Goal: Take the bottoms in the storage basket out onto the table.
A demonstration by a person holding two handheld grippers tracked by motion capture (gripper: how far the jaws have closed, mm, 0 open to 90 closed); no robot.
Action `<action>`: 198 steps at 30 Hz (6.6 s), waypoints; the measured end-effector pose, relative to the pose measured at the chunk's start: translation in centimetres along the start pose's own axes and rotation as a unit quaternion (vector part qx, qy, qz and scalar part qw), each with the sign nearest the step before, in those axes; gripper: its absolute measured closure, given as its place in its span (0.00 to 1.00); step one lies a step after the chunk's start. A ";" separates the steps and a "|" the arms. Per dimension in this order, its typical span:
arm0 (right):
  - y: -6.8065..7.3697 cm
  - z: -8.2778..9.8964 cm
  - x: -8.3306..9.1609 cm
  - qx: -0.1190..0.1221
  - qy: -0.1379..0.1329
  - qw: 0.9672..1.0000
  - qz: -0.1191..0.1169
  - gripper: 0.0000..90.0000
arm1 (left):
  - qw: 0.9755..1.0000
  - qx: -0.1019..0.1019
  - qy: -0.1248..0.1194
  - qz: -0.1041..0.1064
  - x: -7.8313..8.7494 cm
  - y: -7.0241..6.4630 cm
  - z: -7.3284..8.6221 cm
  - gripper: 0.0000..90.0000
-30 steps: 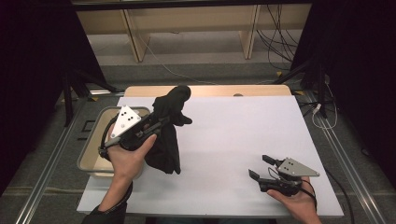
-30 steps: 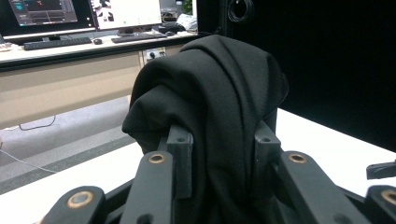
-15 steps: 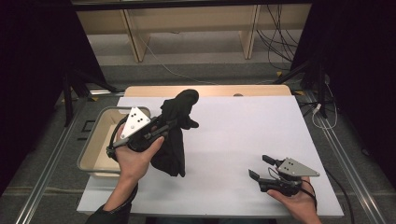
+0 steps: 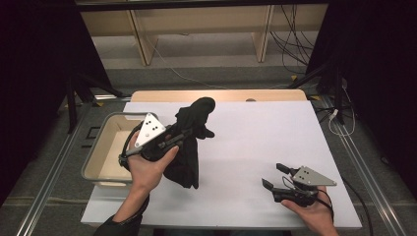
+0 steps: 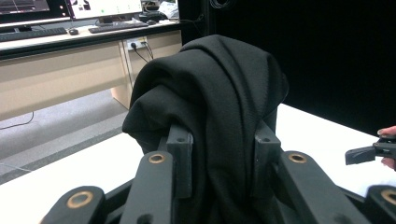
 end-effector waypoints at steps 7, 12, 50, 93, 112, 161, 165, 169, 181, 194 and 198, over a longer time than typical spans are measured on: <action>0.0 0.0 0.0 -0.001 -0.001 1.000 0.000 0.27 | 1.000 -0.004 0.004 0.004 -0.3 -0.5 0.2 0.75; 0.0 0.0 0.0 0.000 0.001 1.000 0.000 0.27 | 1.000 -0.006 0.008 0.010 -0.7 -1.0 0.4 0.75; 0.0 0.0 0.1 0.000 0.004 1.000 0.002 0.27 | 0.998 -0.022 0.041 0.032 -3.5 -3.5 1.9 0.75; 0.0 0.0 0.1 0.002 0.001 1.000 0.000 0.27 | 0.996 -0.030 0.073 0.050 -6.9 -5.6 3.6 0.75; 0.0 0.0 0.1 0.002 0.002 1.000 0.001 0.27 | 0.994 -0.039 0.092 0.047 -9.1 -6.1 4.4 0.75; -0.1 0.3 0.0 -0.009 0.005 1.000 0.000 0.27 | 0.974 -0.025 0.218 0.047 -7.5 -4.2 13.7 0.27; -0.1 0.2 0.0 -0.011 0.001 1.000 -0.001 0.27 | 0.978 -0.016 0.201 0.055 -6.4 -4.3 13.3 0.21; -0.3 0.2 -0.1 -0.012 0.005 1.000 0.002 0.27 | 0.979 -0.014 0.193 0.062 -5.3 -4.4 13.1 0.20; -0.5 0.0 -0.5 -0.015 0.005 1.000 0.000 0.27 | 0.983 -0.005 0.172 0.056 -4.3 -4.1 12.4 0.22; -0.4 0.1 -0.2 -0.011 0.006 1.000 0.001 0.27 | 0.985 -0.009 0.167 0.049 -4.5 -3.9 12.0 0.23; -0.3 0.1 -0.2 -0.012 0.002 1.000 0.001 0.27 | 0.985 -0.009 0.166 0.049 -4.5 -3.9 11.9 0.23</action>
Point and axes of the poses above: each handheld gripper's, and its own axes: x roughly backward along the jaws, z roughly out of its underside, y roughly to its left, the point moved 7 cm from there along -x, roughly forward along the jaws, and after that the axes turned 14 degrees about -z, right-handed, at the moved point
